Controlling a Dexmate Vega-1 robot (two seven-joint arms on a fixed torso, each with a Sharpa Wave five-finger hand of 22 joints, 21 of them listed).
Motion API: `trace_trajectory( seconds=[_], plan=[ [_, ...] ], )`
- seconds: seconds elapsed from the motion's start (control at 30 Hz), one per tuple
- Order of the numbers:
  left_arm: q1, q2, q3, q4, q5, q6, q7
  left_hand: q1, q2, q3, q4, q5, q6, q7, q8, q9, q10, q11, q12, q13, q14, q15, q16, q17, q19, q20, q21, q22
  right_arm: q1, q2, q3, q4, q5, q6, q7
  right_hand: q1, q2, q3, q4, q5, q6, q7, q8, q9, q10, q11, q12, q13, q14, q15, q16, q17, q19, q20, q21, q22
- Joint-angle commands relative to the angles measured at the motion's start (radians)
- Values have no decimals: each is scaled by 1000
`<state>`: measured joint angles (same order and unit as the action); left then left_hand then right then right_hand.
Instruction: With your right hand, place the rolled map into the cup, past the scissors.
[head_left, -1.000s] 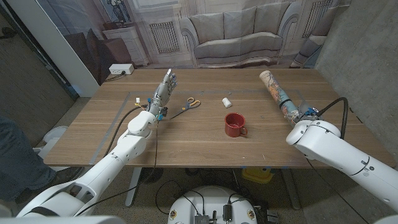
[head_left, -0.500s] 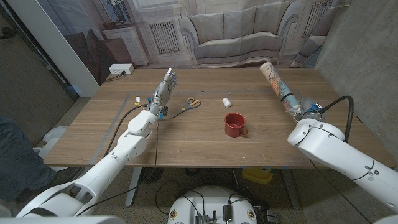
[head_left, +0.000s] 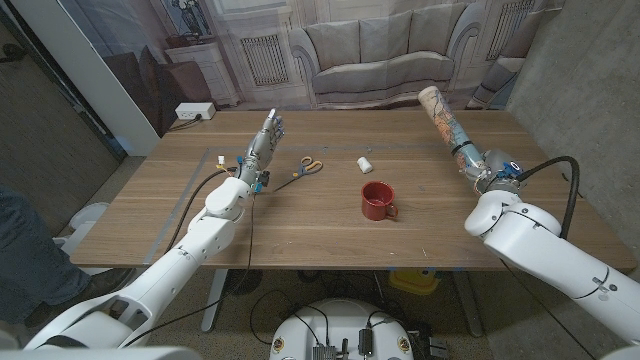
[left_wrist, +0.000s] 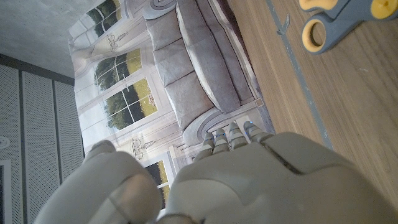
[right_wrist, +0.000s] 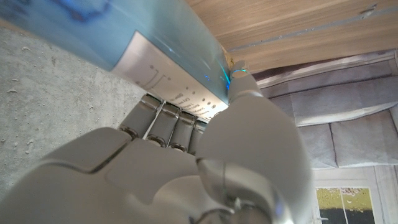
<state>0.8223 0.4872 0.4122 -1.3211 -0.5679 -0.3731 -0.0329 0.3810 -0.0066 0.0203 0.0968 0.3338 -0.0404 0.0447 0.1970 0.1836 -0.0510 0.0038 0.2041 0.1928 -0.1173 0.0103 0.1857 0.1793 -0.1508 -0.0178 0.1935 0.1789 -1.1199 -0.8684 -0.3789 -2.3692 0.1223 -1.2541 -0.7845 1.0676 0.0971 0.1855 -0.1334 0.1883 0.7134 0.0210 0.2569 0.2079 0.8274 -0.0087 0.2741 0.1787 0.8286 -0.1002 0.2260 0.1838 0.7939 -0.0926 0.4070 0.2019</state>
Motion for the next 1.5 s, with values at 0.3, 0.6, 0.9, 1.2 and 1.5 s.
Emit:
trace_trajectory(
  seconds=[0.3,0.6,0.9,1.2,1.5],
  plan=[
    [-12,1,-3,12,-4,-4,-15,1,8,-6,1,-2,4,4,3,5,0,-3,4,2,-3,-1,2,4,-1,8,8,4,-130,53,140,-20,-39,231,26,6,10,11,7,-2,48,-32,-4,1,13,0,-4,6,15,-42,-3,3,7,-76,9,5],
    [-20,2,-2,22,-8,-3,-27,2,9,-7,1,-2,4,5,2,5,-1,-2,4,2,-3,0,2,4,-2,9,8,4,-177,82,185,-11,-56,351,22,8,11,11,6,-3,53,-32,-5,2,14,-3,-8,6,20,-42,-5,3,7,-76,11,5],
    [-29,-3,1,41,-14,-8,-46,2,10,-9,1,-2,4,5,2,5,-1,-6,4,2,-3,0,2,4,-3,9,8,3,-197,115,206,6,-66,450,31,10,9,10,6,-3,54,-32,-8,2,14,-1,-12,6,17,-37,-9,3,5,-76,11,6],
    [-24,1,-5,44,-19,-9,-45,3,11,-11,1,-2,5,4,2,5,-1,-1,4,2,-3,0,2,4,-3,9,8,3,-224,147,232,33,-72,584,38,11,10,9,6,-4,57,-35,-10,3,18,0,-16,6,19,-41,-11,4,4,-77,13,6],
    [-33,-4,-3,58,-22,-11,-54,3,12,-13,1,-2,4,4,2,5,-2,-5,4,2,-3,0,2,4,-3,9,8,3,-235,161,242,57,-83,693,61,13,11,10,6,-4,61,-39,-12,3,22,-5,-18,6,23,-45,-11,4,6,-79,16,6]
  ],
)
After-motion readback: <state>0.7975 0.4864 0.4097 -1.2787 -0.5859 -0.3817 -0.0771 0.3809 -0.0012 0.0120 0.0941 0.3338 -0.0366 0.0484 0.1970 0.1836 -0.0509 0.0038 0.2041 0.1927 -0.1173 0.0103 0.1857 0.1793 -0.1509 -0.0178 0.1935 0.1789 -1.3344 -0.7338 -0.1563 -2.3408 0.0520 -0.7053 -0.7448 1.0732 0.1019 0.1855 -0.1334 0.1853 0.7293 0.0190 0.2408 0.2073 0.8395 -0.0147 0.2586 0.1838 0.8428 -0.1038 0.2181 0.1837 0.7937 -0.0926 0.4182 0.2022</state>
